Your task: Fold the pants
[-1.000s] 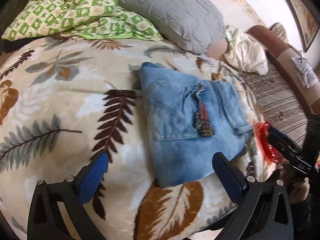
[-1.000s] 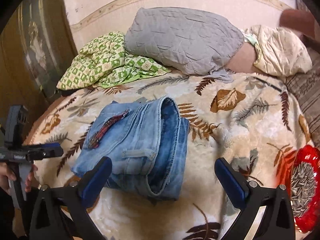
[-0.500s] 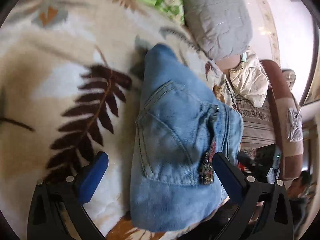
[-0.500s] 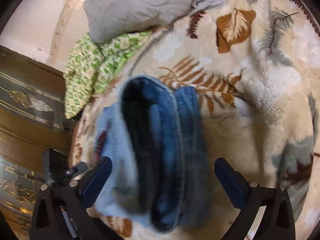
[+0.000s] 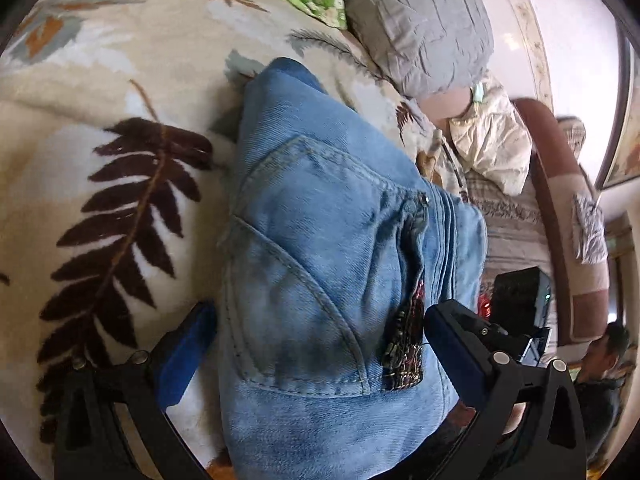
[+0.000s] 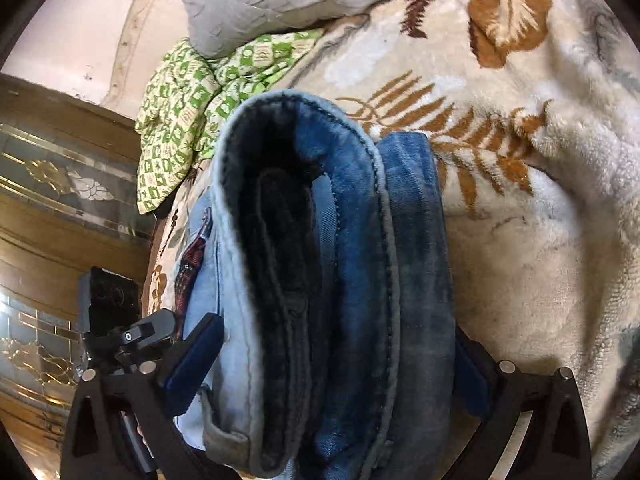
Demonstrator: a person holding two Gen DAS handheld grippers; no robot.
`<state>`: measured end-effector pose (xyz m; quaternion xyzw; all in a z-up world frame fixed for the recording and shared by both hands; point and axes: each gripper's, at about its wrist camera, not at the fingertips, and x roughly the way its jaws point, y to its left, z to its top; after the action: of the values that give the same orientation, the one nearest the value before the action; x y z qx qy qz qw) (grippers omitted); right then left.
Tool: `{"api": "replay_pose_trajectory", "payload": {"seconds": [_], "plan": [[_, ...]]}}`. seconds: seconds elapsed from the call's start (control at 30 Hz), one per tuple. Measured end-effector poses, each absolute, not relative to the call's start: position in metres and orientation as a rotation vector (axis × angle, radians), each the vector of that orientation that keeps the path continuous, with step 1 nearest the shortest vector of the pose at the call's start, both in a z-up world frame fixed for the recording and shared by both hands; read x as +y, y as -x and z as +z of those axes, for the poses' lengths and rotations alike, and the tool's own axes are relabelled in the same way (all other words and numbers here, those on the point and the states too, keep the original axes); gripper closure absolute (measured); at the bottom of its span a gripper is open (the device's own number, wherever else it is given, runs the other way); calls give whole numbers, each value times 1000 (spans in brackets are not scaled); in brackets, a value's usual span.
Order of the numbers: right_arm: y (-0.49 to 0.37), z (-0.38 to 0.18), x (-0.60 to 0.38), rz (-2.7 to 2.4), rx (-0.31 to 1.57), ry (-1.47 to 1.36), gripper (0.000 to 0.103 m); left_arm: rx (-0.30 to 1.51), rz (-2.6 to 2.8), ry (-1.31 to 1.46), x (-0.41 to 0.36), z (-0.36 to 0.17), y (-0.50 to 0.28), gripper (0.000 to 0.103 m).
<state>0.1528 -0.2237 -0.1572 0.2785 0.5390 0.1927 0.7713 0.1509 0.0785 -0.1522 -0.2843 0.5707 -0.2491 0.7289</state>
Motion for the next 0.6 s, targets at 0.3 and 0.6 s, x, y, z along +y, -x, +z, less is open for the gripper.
{"api": "replay_pose_trajectory", "payload": {"seconds": [0.3,0.6], "plan": [[-131,-141,-215,354,1099,-440,58,1176,-515,471,61,-140,-134,57],[-107,-80,-192,363,911,-315,71,993,-540,259,48,-76,-121,70]]}}
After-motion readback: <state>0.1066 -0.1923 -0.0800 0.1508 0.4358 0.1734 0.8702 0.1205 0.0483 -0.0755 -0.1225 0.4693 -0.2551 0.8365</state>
